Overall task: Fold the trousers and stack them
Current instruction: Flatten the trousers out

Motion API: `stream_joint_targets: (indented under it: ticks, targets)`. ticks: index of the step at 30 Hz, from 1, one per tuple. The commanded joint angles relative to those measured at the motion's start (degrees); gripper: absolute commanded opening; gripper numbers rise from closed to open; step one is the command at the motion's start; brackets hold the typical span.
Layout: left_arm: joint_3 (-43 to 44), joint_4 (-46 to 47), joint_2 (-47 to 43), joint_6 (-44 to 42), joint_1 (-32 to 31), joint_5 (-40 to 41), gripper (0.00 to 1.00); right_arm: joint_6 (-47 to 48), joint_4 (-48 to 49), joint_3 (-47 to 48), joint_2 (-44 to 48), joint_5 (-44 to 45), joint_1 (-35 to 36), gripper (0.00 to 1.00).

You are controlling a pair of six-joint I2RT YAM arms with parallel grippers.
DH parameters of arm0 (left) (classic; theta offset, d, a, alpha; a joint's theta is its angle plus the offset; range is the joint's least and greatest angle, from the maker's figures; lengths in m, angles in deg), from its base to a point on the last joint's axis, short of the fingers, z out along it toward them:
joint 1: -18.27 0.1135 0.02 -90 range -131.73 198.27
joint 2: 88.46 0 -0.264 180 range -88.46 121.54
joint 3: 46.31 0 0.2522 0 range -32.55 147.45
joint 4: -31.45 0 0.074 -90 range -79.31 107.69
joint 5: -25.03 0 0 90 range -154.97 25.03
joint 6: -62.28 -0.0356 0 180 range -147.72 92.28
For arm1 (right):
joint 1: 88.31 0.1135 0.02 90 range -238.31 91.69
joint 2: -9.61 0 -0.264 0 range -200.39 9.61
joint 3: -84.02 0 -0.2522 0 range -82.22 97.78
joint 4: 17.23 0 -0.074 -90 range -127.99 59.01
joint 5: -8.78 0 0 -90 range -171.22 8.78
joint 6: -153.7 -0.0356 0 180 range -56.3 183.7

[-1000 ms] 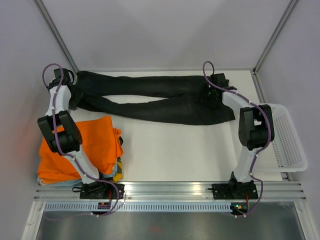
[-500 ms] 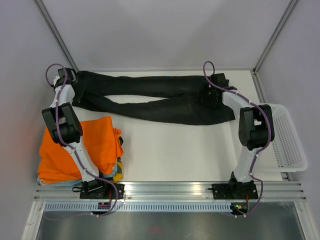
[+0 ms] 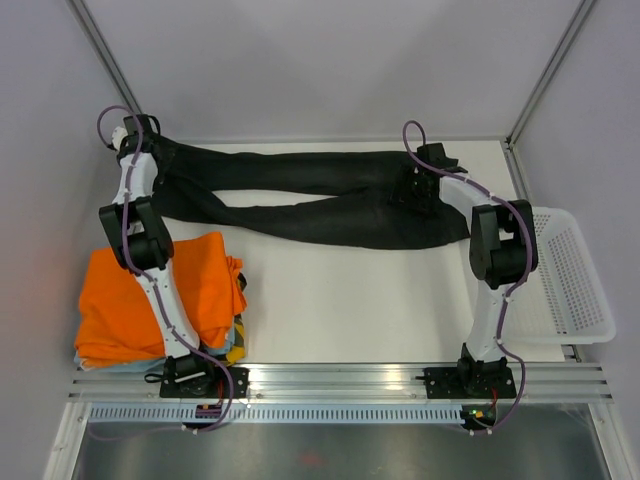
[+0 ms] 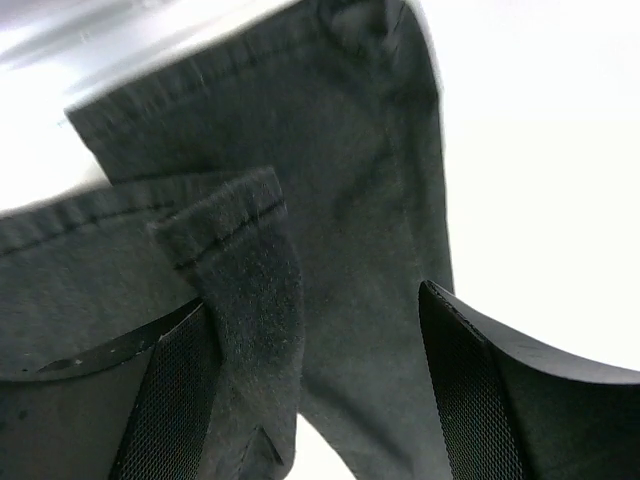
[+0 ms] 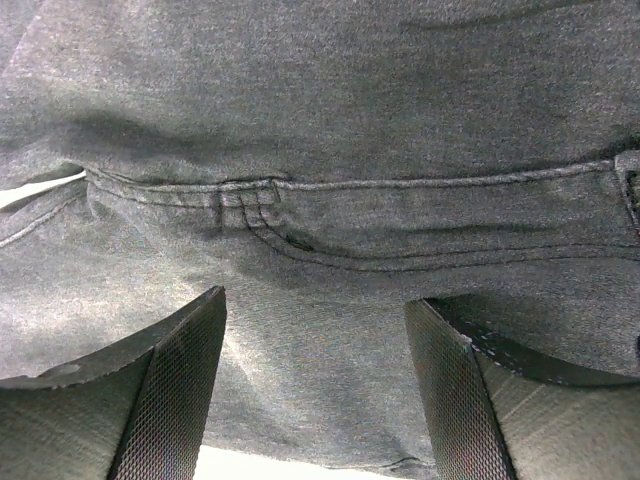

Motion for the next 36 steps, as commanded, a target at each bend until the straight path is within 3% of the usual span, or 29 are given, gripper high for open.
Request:
stream_joint_targets:
  ticks: [1,5,14,21,28,36]
  targets:
    - [2.7,-4.0,2.7,0.0,-1.2,0.0,0.80,-0.1,-1.1,4.1,-0.9,1.6,0.1,0.78]
    - [2.9,-9.0,1.0,-1.0,-1.4,1.9,0.81,-0.2,-4.9,6.0,-0.5,5.2,0.0,0.79]
    - [-8.6,-16.5,-18.7,-8.3,-1.9,8.9,0.91,-1.9,-11.7,5.8,9.1,6.1,-4.5,0.83]
    - [-15.4,-27.1,-26.5,-1.5,-1.8,10.9,0.93,-8.3,-19.6,-1.5,12.6,10.4,-8.0,0.84]
    - [-26.5,-25.5,-28.2,3.6,-1.7,7.0,0.94,-16.3,-15.2,-13.2,20.7,8.7,-8.0,0.81]
    - [-30.5,-20.5,-27.3,3.3,-1.1,4.3,0.90,-17.6,-7.8,-24.6,23.2,11.0,-7.9,0.73]
